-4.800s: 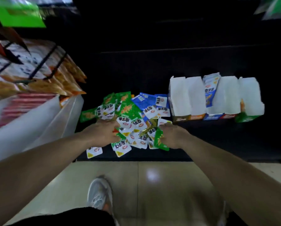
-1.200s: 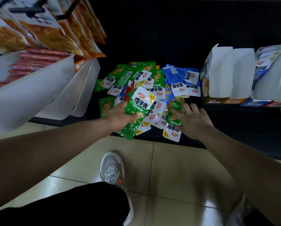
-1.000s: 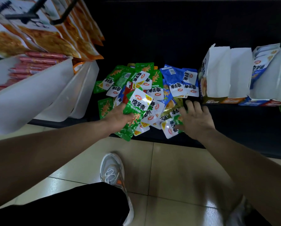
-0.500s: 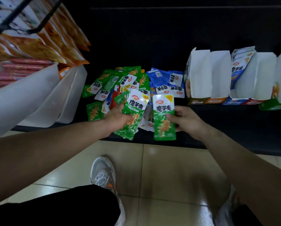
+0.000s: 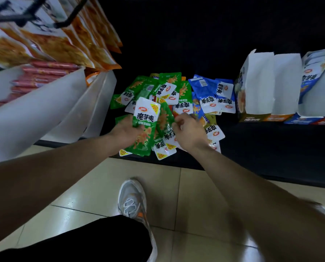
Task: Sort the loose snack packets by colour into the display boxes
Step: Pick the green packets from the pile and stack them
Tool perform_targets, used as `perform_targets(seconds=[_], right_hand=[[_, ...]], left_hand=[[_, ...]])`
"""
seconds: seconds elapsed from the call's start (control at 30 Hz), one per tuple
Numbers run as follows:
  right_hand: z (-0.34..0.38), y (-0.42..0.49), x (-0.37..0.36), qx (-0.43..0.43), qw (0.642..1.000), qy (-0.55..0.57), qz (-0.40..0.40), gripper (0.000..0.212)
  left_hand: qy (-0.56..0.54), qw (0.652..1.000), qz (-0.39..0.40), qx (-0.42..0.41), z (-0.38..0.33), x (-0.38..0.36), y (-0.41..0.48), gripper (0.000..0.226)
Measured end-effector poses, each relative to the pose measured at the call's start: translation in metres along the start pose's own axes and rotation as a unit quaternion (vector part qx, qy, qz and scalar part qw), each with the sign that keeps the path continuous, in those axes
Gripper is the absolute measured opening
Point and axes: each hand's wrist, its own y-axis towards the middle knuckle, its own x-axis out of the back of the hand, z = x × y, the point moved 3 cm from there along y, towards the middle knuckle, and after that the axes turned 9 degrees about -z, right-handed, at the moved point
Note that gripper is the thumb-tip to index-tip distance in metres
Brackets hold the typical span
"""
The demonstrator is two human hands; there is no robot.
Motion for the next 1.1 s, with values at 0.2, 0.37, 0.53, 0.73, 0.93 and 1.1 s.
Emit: perform_targets(seconds=[0.2, 0.37, 0.53, 0.73, 0.93, 1.1], right_hand=[[0.004, 0.013, -0.029, 0.06, 0.966, -0.252, 0.019, 0.081], [-0.004, 0.011, -0.016, 0.038, 0.993, -0.104, 0.028, 0.056], [0.002, 0.002, 0.032, 0.064, 0.985, -0.027, 0.159, 0.038], [0.027, -0.007, 0.061, 0.094, 0.968, -0.087, 0.216, 0.044], [0.029, -0.005, 0.061, 0.047, 0.996, 0.062, 0.044, 0.056], [0.027, -0.006, 0.04, 0.043, 0.995, 0.091, 0.012, 0.059]], left_hand=[[-0.016, 0.999, -0.038, 0.031, 0.031, 0.016, 0.013, 0.031], [-0.025, 0.999, -0.04, 0.011, 0.033, 0.014, 0.015, 0.029], [-0.083, 0.995, -0.058, 0.003, 0.015, 0.019, 0.012, 0.05], [-0.118, 0.992, 0.041, -0.035, -0.011, 0.007, -0.004, 0.05], [-0.115, 0.99, 0.075, -0.043, -0.019, -0.01, -0.017, 0.077], [-0.038, 0.992, 0.103, -0.065, -0.012, -0.018, -0.023, 0.084]])
